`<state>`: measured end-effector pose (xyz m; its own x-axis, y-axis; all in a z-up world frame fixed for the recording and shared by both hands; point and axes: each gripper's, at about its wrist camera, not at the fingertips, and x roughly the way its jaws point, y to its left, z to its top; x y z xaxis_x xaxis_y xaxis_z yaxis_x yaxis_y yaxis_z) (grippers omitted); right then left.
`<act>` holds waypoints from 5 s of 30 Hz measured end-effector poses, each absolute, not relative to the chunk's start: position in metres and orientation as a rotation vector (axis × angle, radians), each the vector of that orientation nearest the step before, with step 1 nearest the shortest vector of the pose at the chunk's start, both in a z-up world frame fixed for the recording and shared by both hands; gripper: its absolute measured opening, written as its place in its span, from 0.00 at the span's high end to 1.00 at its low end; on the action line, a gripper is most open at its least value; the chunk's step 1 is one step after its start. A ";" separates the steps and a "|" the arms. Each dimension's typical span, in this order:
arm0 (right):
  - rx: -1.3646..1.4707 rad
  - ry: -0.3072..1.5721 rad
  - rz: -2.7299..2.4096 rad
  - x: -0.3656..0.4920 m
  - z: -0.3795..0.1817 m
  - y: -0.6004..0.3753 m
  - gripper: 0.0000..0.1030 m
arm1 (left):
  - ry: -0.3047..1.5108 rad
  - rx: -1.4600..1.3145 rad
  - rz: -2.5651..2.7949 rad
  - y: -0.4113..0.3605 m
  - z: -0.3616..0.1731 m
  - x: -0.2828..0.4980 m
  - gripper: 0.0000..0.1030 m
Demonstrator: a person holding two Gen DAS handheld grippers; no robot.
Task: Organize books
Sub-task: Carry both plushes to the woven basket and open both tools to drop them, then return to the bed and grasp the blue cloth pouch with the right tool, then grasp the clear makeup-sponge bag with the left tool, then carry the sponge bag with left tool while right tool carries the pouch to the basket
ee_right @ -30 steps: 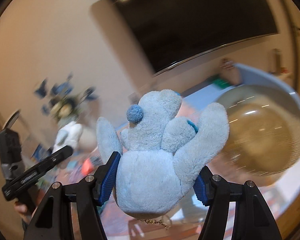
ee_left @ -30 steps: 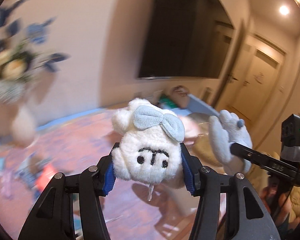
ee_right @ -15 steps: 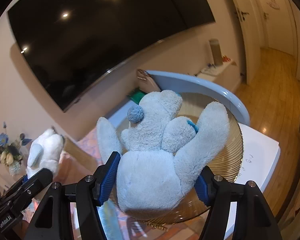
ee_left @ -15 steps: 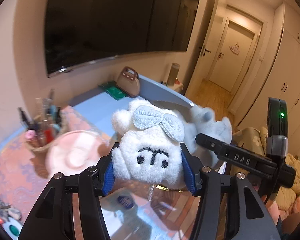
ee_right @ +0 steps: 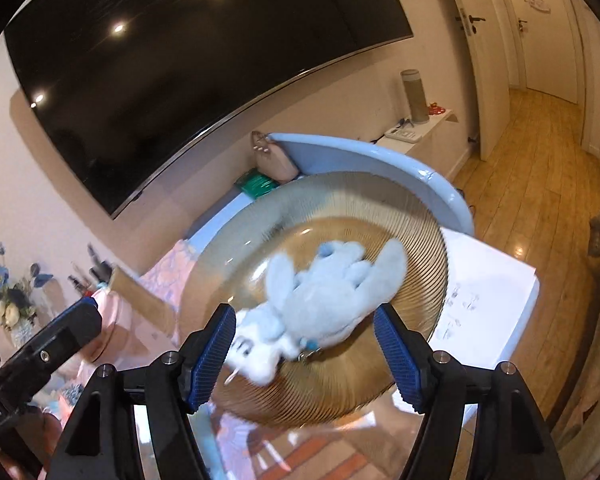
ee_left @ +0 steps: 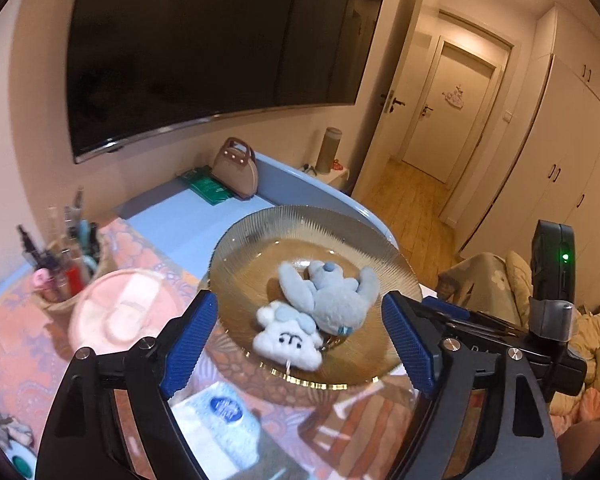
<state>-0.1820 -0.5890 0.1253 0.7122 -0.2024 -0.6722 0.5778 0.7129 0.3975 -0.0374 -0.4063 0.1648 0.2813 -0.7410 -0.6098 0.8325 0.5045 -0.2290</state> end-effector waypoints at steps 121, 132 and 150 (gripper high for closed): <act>0.197 1.033 0.367 -0.049 0.036 -0.229 0.43 | 0.963 -0.195 -0.473 0.007 0.038 -0.008 0.67; 0.175 0.998 0.341 -0.047 0.026 -0.221 0.81 | 0.911 -0.165 -0.496 -0.004 0.058 -0.020 0.67; 0.186 0.669 0.126 -0.109 0.148 -0.318 0.82 | 0.706 -0.038 -0.728 -0.147 0.155 -0.031 0.67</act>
<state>-0.1093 -0.3185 0.1483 0.7776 0.1750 -0.6040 -0.0559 0.9759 0.2109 -0.0309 -0.1466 0.1548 0.5281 -0.6219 -0.5782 0.5971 0.7561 -0.2679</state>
